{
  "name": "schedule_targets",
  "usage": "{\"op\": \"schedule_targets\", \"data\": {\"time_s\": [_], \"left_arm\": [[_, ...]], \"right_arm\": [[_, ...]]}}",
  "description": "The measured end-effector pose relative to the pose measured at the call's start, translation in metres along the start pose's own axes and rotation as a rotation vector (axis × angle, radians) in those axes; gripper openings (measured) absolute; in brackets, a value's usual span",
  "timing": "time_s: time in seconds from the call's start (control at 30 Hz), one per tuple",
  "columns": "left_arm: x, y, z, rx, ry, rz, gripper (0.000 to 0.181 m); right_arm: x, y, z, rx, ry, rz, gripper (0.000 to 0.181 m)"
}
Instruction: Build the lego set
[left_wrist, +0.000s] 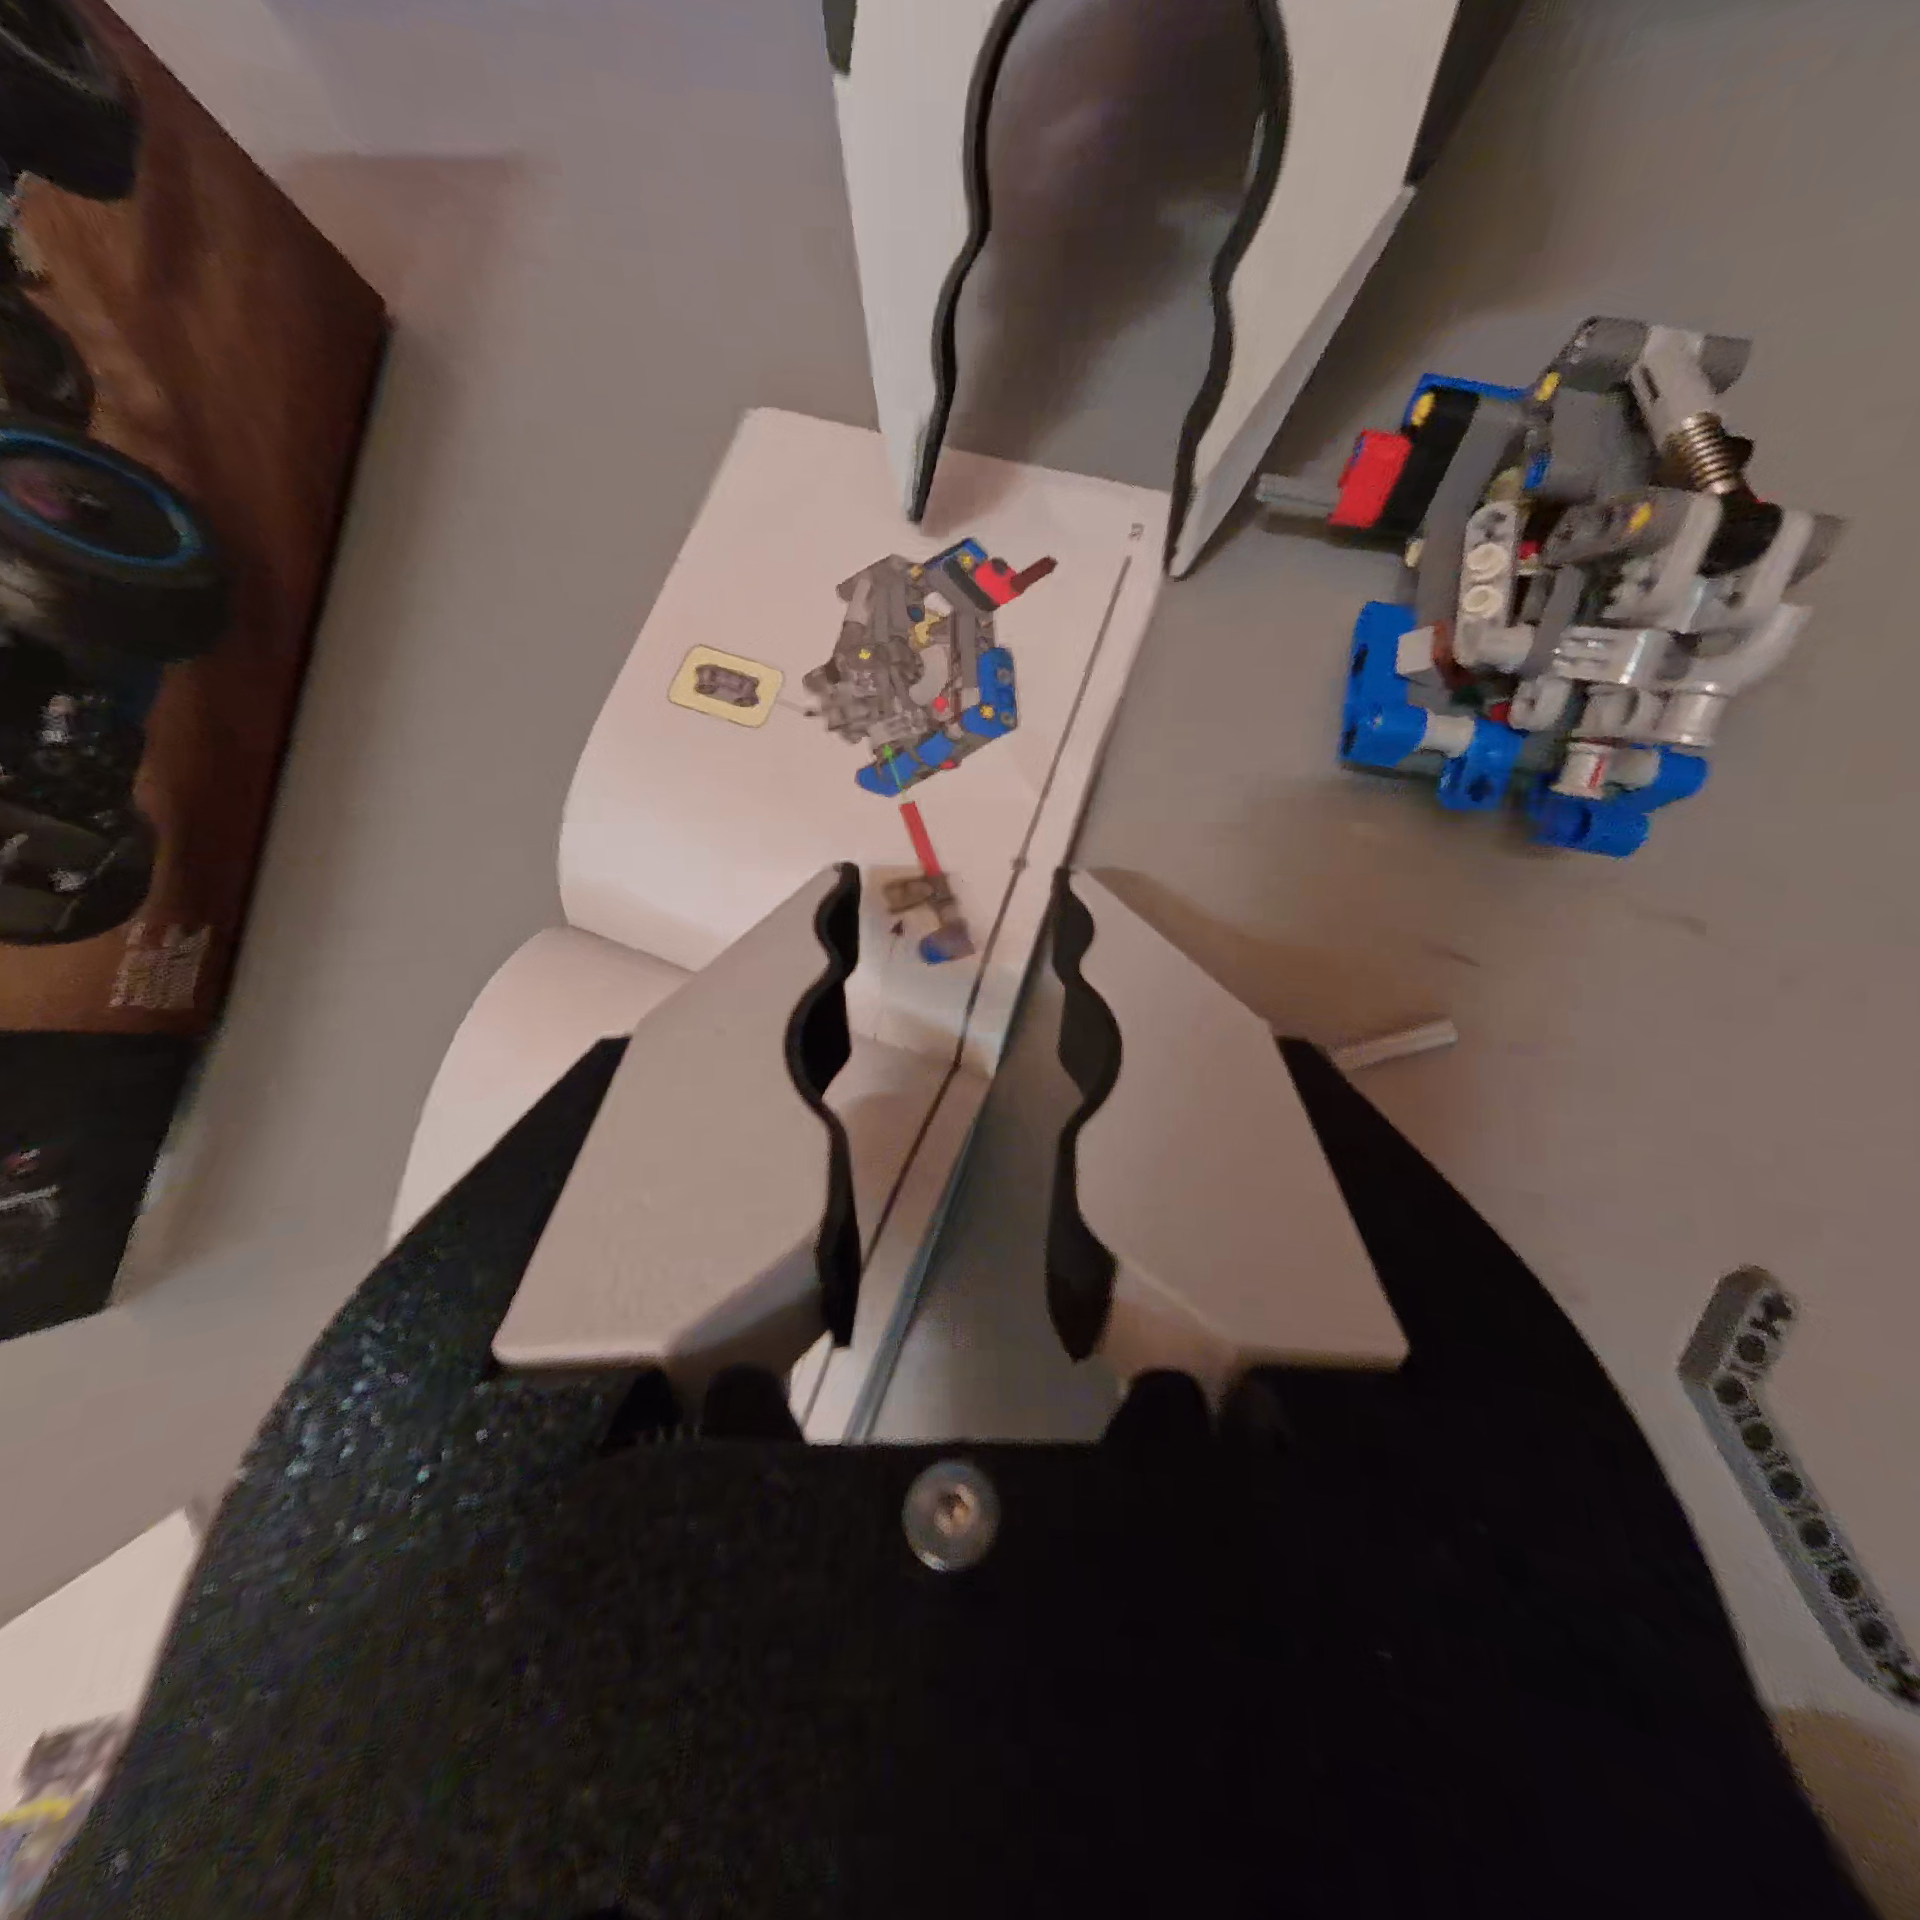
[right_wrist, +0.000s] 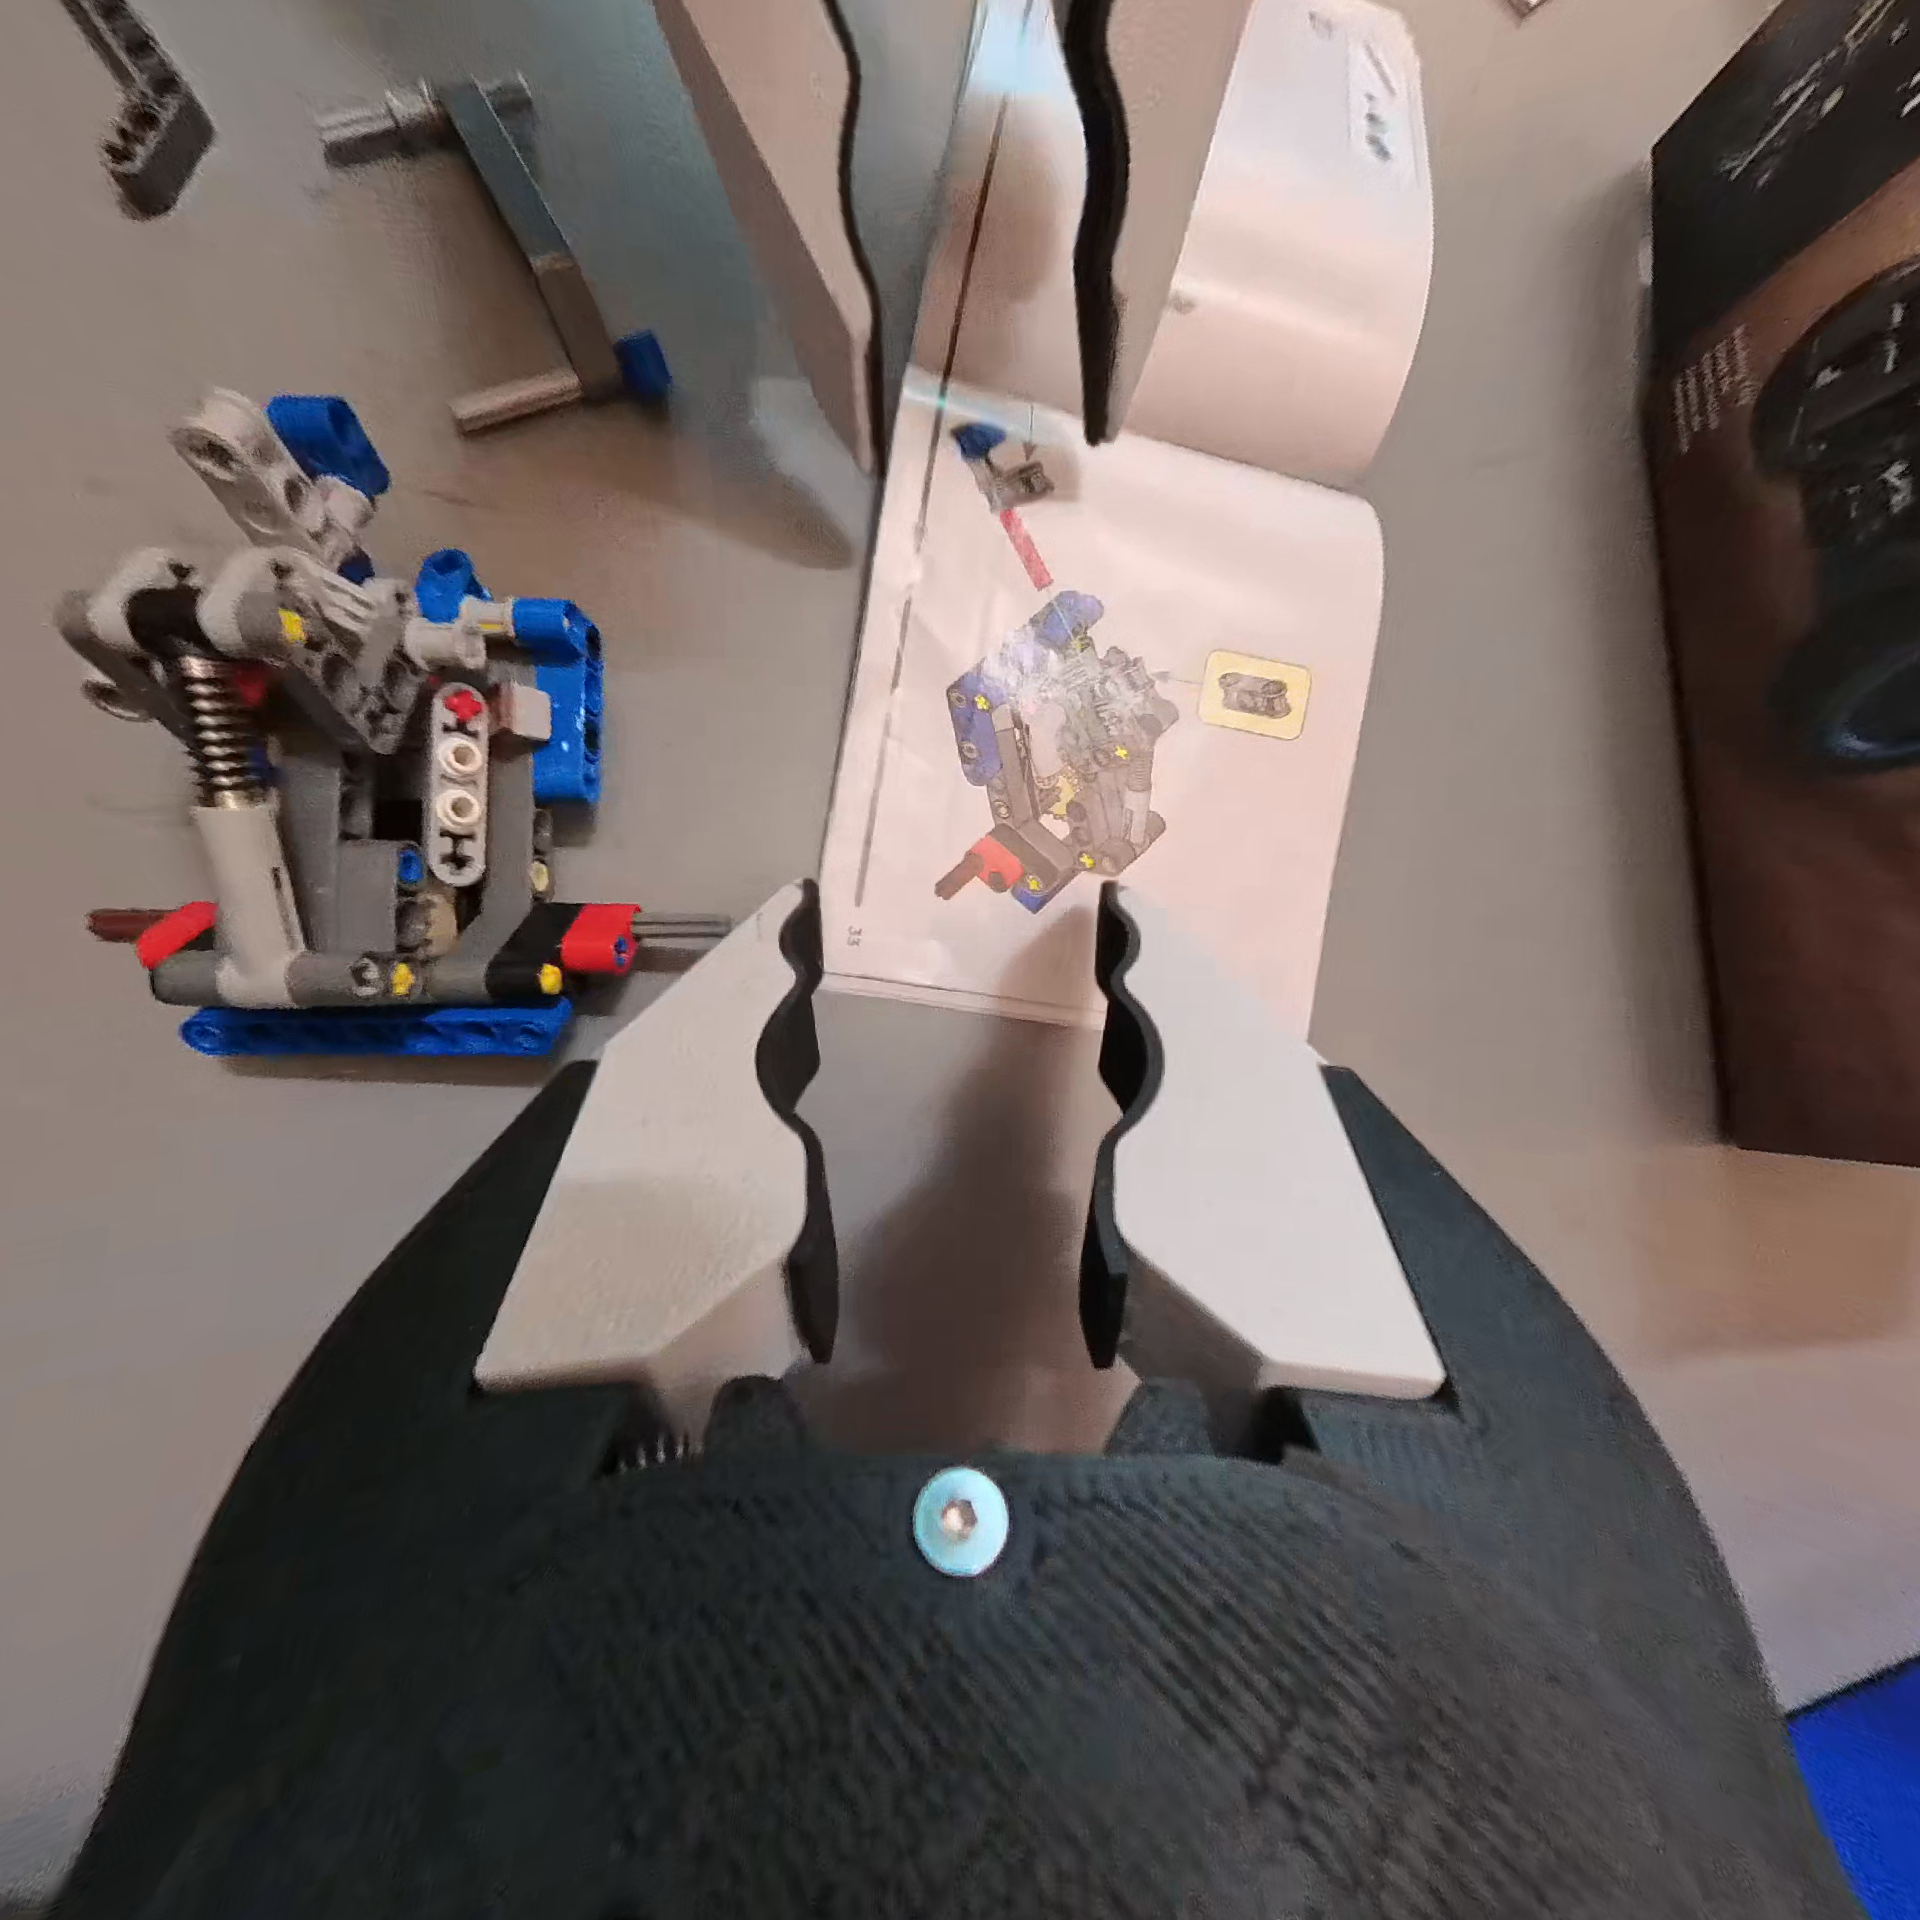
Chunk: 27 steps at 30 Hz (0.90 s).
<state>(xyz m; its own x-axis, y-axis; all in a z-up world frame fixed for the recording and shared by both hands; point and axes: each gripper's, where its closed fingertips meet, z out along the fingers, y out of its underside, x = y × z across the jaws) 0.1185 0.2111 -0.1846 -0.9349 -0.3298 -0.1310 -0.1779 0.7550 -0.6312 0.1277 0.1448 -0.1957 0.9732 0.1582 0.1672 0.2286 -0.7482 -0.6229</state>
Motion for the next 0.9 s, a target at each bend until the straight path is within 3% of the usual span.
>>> {"op": "schedule_targets", "data": {"time_s": [0.1, 0.3, 0.53, 0.6, 0.67, 0.9], "left_arm": [[0.004, 0.007, 0.009, -0.035, 0.040, -0.012, 0.031], [-0.001, 0.000, 0.008, -0.003, -0.016, 0.011, 0.000], [-0.006, 0.000, 0.009, -0.037, -0.077, 0.069, 0.000], [-0.002, 0.007, 0.007, -0.084, -0.069, 0.095, 0.023], [0.000, 0.010, 0.006, -0.100, -0.071, 0.124, 0.034], [0.001, 0.006, 0.010, -0.083, -0.066, 0.104, 0.031]], "right_arm": [[-0.004, -0.002, 0.004, 0.045, -0.040, 0.017, 0.047], [0.005, -0.004, 0.005, 0.097, 0.021, -0.001, 0.047], [0.004, -0.002, 0.000, 0.125, 0.072, -0.103, 0.038], [0.001, -0.002, 0.000, 0.124, 0.072, -0.124, 0.033], [-0.004, -0.002, 0.000, 0.126, 0.063, -0.156, 0.024], [-0.007, -0.001, 0.005, 0.110, 0.056, -0.155, 0.000]]}}
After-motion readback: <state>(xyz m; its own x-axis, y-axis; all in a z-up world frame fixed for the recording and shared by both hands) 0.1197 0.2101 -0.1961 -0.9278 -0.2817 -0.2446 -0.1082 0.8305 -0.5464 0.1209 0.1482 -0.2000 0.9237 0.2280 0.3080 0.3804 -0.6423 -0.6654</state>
